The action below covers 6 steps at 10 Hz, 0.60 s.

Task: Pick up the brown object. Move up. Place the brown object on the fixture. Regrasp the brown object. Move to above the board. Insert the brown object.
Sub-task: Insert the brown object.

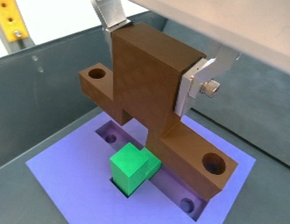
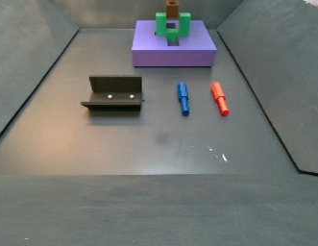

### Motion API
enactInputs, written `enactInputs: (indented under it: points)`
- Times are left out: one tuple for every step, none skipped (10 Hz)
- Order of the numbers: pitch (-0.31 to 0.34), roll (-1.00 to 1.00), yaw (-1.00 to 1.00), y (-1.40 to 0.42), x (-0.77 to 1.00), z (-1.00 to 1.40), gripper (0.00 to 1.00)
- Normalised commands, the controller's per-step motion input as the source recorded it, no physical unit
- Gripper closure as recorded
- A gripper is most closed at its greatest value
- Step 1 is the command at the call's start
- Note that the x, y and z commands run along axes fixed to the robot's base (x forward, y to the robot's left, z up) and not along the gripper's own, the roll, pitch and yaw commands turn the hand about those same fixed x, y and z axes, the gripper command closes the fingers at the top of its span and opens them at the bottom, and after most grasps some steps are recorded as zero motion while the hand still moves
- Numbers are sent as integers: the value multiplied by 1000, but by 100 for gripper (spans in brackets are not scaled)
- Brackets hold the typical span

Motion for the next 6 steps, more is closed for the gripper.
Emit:
enactInputs:
  points:
    - [-3, 206, 0, 0, 20, -251, 100]
    - [-154, 293, 29, 0, 0, -451, 100]
    - [-164, 279, 63, 0, 0, -354, 100]
    - [-139, 203, 0, -14, 0, -197, 100]
    - [-100, 96, 0, 0, 0, -171, 100]
    - [0, 84, 0, 0, 0, -151, 100]
